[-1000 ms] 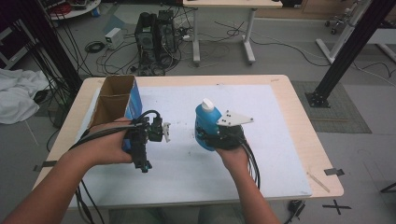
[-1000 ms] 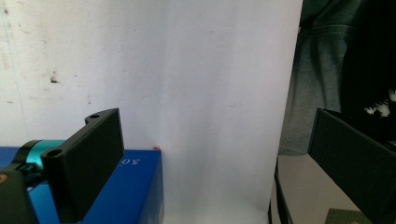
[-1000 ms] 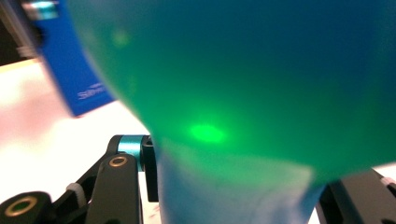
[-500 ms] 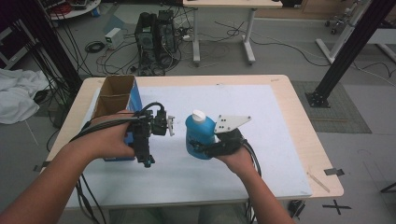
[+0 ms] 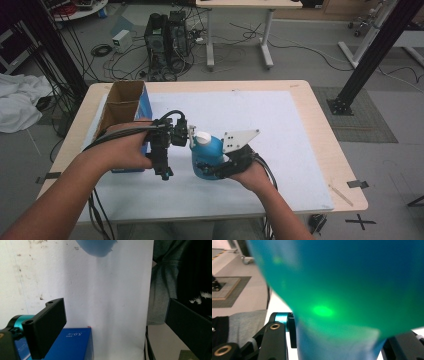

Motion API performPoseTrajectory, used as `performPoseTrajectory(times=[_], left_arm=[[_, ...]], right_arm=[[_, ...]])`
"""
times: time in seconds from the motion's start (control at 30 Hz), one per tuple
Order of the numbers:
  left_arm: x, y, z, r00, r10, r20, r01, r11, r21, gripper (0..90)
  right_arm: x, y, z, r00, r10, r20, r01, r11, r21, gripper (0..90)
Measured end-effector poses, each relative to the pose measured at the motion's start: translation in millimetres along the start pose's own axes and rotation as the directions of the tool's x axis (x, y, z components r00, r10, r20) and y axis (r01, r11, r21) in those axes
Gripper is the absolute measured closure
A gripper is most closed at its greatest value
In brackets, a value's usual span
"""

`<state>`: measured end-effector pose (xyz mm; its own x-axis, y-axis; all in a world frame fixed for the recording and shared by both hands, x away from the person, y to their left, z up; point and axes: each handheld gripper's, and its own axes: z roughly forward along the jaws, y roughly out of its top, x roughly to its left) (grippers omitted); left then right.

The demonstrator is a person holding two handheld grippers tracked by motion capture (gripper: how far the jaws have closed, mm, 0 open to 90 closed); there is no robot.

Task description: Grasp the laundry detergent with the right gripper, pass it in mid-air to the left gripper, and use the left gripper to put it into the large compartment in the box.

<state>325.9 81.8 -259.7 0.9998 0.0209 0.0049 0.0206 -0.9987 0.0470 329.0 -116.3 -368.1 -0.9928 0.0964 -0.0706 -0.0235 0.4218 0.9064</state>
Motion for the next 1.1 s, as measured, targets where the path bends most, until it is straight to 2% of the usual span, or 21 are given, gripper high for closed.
performPoseTrajectory(times=[0.03, 0.07, 0.2, 0.23, 0.33, 0.37, 0.4, 0.43, 0.57, 0.6, 0.67, 0.7, 0.87, 0.9, 0.93, 0.97, 1.0, 1.1], left_arm=[[0.1, 1.1, 0.0, 1.0000, 0.002, 0.001, -0.002, 1.0000, 0.003, 3.5], [0.3, 1.3, 0.1, 1.0000, 0.005, -0.001, -0.005, 1.0000, 0.002, 3.5], [0.3, 1.6, -2.6, 0.9999, 0.010, 0.007, -0.010, 0.9999, -0.012, 3.5], [-0.2, 1.8, -4.6, 1.0000, 0.008, 0.005, -0.008, 0.9998, -0.017, 3.5], [-1.4, 2.3, -8.0, 0.9998, 0.019, 0.005, -0.019, 0.9995, -0.025, 3.5], [-2.1, 2.9, -9.7, 0.9997, 0.023, 0.007, -0.023, 0.9993, -0.029, 3.5], [-2.1, 2.9, -9.7, 0.9997, 0.023, 0.007, -0.023, 0.9993, -0.029, 3.5], [-3.4, 4.7, -12.5, 0.9997, 0.022, 0.002, -0.022, 0.9995, -0.021, 3.5], [-5.9, 8.2, -15.4, 0.9993, 0.037, -0.007, -0.037, 0.9992, -0.017, 3.5], [-6.6, 9.1, -16.0, 0.9993, 0.036, 0.000, -0.036, 0.9993, -0.013, 3.5], [-7.6, 11.6, -17.2, 0.9991, 0.042, 0.006, -0.042, 0.9990, -0.014, 3.5], [-7.8, 13.0, -18.1, 0.9988, 0.048, -0.006, -0.048, 0.9988, -0.012, 3.5], [-9.6, 19.6, -18.5, 0.9981, 0.060, -0.014, -0.060, 0.9982, 0.001, 3.5], [-10.3, 21.0, -18.4, 0.9985, 0.054, -0.002, -0.054, 0.9985, 0.011, 3.5], [-10.1, 22.3, -18.2, 0.9982, 0.060, -0.006, -0.060, 0.9982, 0.010, 3.5], [-11.3, 23.4, -17.7, 0.9990, 0.045, 0.007, -0.045, 0.9989, 0.014, 3.5], [-10.0, 25.7, -18.0, 0.9977, 0.068, -0.010, -0.068, 0.9975, 0.021, 3.5], [-11.5, 28.9, -16.5, 0.9986, 0.053, 0.010, -0.053, 0.9983, 0.024, 3.5]], right_arm=[[2.6, -0.1, -0.6, 0.9996, 0.026, -0.011, -0.026, 0.999, 0.021, 45.4], [2.0, -1.0, 1.5, 0.9998, 0.005, -0.019, -0.005, 1.000, 0.002, 45.4], [6.1, -3.9, 2.8, 0.9991, 0.028, -0.032, -0.028, 1.000, -0.006, 45.5], [4.9, -4.3, 4.0, 0.9994, 0.002, -0.034, -0.003, 1.000, -0.011, 45.5], [8.0, -5.5, 7.2, 0.9991, 0.001, -0.042, -0.002, 1.000, -0.027, 45.5], [9.6, -6.1, 8.3, 0.9987, 0.005, -0.050, -0.005, 1.000, -0.015, 45.5], [8.3, -6.1, 9.6, 0.9988, -0.015, -0.047, 0.014, 1.000, -0.023, 45.5], [9.5, -6.3, 10.2, 0.9986, 0.003, -0.052, -0.003, 1.000, -0.015, 45.5], [8.4, -6.7, 15.6, 0.9980, -0.016, -0.061, 0.015, 1.000, -0.016, 45.6], [9.4, -6.9, 16.1, 0.9980, -0.002, -0.064, 0.002, 1.000, -0.007, 45.6], [8.6, -7.0, 17.7, 0.9976, -0.015, -0.067, 0.015, 1.000, -0.006, 45.6], [8.7, -7.2, 19.6, 0.9977, -0.016, -0.066, 0.016, 1.000, -0.008, 45.6], [8.9, -6.4, 27.9, 0.9967, -0.027, -0.076, 0.027, 1.000, -0.012, 45.6], [9.2, -5.8, 31.0, 0.9962, -0.034, -0.081, 0.033, 0.999, -0.013, 45.6], [9.0, -5.3, 32.2, 0.9958, -0.042, -0.082, 0.041, 0.999, -0.013, 45.6], [9.0, -5.3, 32.2, 0.9958, -0.042, -0.082, 0.041, 0.999, -0.013, 45.6], [9.6, -4.7, 33.2, 0.9954, -0.035, -0.089, 0.035, 0.999, -0.012, 45.6], [9.8, -1.9, 36.4, 0.9943, -0.051, -0.094, 0.050, 0.999, -0.015, 45.6]])
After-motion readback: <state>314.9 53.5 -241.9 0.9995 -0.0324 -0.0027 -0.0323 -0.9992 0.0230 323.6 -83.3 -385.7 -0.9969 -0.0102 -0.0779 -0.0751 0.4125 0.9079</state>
